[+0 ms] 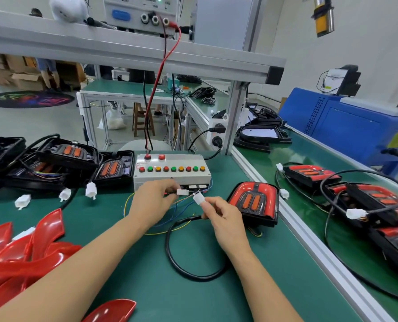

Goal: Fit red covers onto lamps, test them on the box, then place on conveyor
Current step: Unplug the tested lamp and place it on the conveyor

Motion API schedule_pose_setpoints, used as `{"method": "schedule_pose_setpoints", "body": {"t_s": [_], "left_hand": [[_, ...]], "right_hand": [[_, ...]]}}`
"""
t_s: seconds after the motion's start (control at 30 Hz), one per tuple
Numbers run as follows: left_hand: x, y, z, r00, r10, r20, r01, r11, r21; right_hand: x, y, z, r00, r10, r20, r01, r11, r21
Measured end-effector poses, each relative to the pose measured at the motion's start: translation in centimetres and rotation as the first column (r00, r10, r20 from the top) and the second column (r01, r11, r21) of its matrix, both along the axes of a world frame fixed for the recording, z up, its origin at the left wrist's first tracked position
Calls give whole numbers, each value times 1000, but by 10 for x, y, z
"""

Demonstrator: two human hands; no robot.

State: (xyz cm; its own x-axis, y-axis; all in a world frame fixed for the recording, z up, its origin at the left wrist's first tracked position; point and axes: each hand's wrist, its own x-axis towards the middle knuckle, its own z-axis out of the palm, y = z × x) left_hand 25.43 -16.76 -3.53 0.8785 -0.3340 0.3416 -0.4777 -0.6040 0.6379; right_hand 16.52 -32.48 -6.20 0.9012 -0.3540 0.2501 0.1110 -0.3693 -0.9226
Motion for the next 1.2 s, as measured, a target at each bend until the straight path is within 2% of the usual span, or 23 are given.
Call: {"method": "schedule_pose_setpoints", "body": {"t_s": [0.07,0.17,0.3,0.37,0.67,0.87,1.03,1.1,1.2], "left_hand": [[-3,2,4,999,-47,3,47,998,-36],[-6,1,9,987,-131,95,130,991,24],[-9,-2,11,960,-128,249,107,990,94],[-11,-4,11,955,-138,260,122,989,79],[-17,4,14,934,-356,-27,351,929,-114],[-20,5,14,955,-294,40,297,946,-132],[-20,1,17,941,-321,106,322,947,0],[-18,-1,18,940,-336,51,338,941,-22],[-16,-2,15,946,-316,-68,305,943,-137]], "right_hand": [[-1,1,2,1000,25,-13,-26,999,-25],[-3,2,4,999,49,-23,-50,998,-44],[-4,2,7,998,65,-18,-66,998,-18],[-6,1,7,996,86,-13,-86,996,-4],[-9,-4,11,994,106,7,-106,994,3],[-9,-2,10,991,132,-23,-132,991,-16],[-10,0,10,995,99,-8,-99,994,-52],[-11,1,10,996,90,2,-90,995,-53],[-10,4,11,996,83,11,-83,996,-23]]}}
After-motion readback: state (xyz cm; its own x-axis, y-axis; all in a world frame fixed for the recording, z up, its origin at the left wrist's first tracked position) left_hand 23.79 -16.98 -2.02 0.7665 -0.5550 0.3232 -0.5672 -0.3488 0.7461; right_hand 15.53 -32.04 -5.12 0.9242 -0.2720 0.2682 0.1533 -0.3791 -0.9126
